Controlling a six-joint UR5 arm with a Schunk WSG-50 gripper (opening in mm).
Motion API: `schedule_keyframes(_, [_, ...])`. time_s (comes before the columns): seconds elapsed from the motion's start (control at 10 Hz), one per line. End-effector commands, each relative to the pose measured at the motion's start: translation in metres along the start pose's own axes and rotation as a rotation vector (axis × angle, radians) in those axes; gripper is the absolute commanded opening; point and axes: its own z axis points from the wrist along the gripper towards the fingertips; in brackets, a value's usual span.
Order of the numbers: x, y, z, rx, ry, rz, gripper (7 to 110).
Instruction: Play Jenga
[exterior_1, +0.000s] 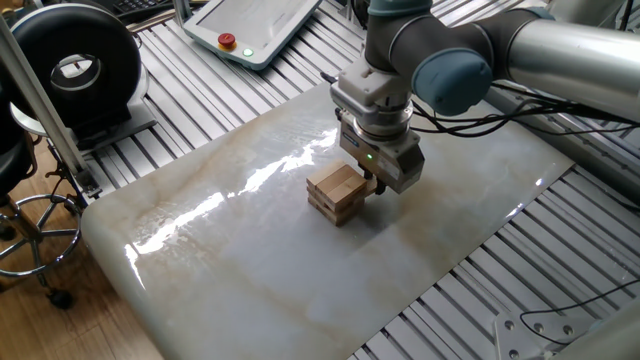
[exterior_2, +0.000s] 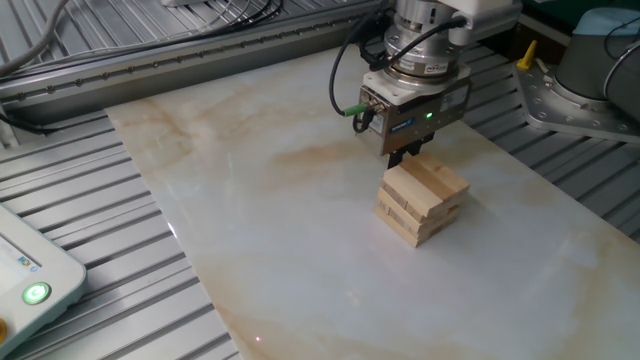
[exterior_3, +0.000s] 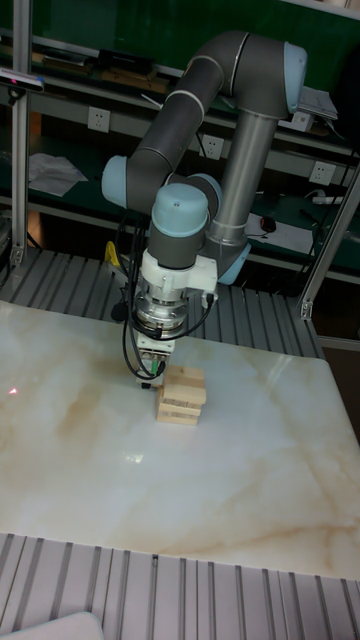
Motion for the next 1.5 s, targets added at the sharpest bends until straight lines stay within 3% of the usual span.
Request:
schedule_keyframes(0.0, [-0.001,-0.0017,-0.0008,0.005,-0.008,0.02,22])
schedule_keyframes(0.1, [-0.001,-0.002,-0.0007,0.007,-0.008,0.023,7])
schedule_keyframes(1.4, [0.0023,0.0052,0.0006,0.02,-0.004,0.058,7])
